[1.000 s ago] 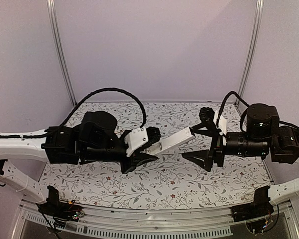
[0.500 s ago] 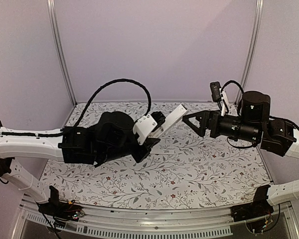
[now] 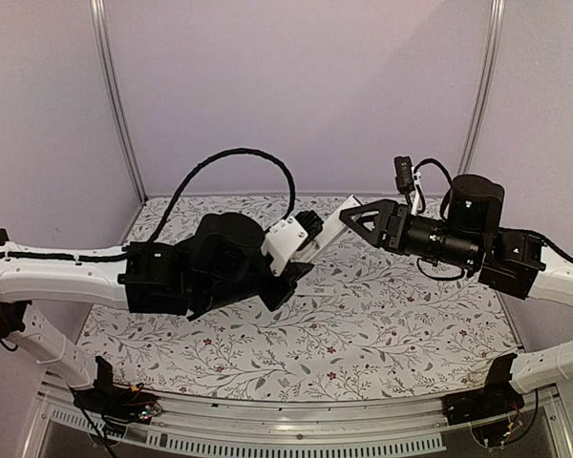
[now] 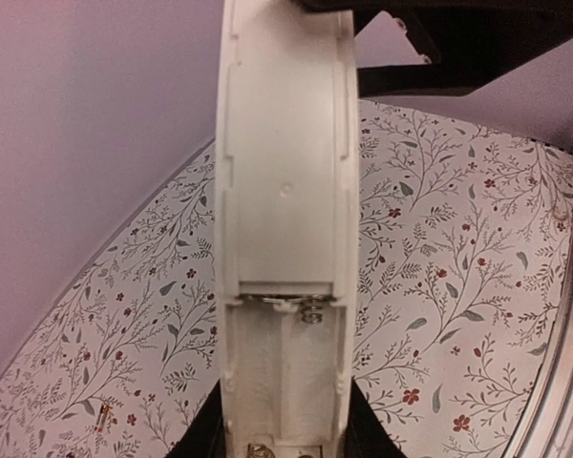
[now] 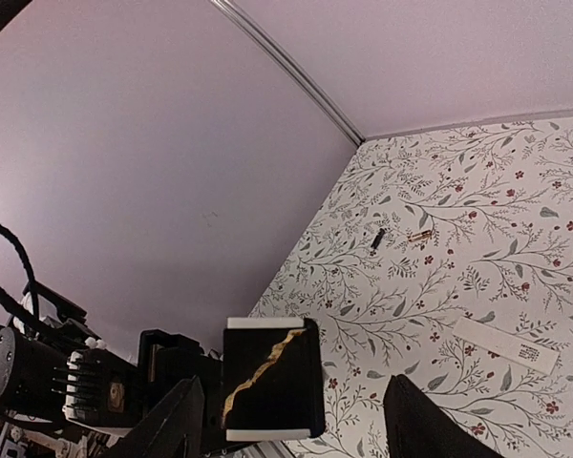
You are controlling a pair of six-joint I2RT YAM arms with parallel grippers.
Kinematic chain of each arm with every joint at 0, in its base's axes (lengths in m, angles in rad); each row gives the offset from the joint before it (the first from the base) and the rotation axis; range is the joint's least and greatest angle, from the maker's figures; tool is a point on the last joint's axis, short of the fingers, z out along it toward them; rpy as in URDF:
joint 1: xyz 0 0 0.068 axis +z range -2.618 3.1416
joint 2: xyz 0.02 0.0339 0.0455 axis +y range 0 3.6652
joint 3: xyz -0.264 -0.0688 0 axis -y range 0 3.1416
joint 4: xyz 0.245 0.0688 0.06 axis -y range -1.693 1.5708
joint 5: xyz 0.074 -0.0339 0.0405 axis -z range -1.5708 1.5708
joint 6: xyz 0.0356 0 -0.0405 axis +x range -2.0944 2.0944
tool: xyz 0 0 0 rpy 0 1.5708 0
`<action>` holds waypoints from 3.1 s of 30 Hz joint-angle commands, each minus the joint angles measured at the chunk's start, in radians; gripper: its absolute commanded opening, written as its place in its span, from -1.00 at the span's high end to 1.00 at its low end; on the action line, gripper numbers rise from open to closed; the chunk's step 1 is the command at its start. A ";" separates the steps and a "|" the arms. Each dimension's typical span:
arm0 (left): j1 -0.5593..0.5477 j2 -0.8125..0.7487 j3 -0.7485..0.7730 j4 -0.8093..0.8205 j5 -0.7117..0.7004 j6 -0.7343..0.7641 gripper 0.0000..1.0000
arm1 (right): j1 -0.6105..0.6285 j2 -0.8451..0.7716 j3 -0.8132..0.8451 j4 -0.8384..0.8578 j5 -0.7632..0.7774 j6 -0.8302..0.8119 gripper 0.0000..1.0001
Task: Load the batteries into the remote control
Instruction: Pass from the left arm to the right, then pick up the battery from the center of the board.
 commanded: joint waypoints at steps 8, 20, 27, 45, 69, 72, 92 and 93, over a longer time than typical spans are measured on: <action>-0.022 0.019 0.025 0.030 -0.005 -0.018 1.00 | -0.058 0.044 -0.059 0.193 -0.101 0.121 0.14; 0.033 -0.005 0.025 -0.045 0.095 -0.091 0.17 | -0.156 0.055 -0.101 0.235 -0.198 0.144 0.81; 0.223 -0.105 -0.046 -0.062 0.261 -0.238 -0.51 | -0.304 0.095 -0.128 0.225 -0.290 0.104 0.97; 0.826 0.164 0.184 -0.460 0.483 -0.140 -0.53 | -0.465 0.372 0.029 0.112 -0.652 -0.039 1.00; 1.115 0.538 0.458 -0.718 0.508 -0.110 0.09 | -0.467 0.360 0.022 0.125 -0.837 -0.170 1.00; 1.117 0.582 0.483 -0.721 0.535 -0.116 0.19 | -0.465 0.362 0.021 0.123 -0.826 -0.166 1.00; 0.946 0.811 0.720 -0.761 0.599 0.021 -0.06 | -0.466 0.380 0.015 0.121 -0.833 -0.162 1.00; 0.943 0.828 0.742 -0.773 0.602 0.028 -0.09 | -0.466 0.381 0.013 0.122 -0.834 -0.163 1.00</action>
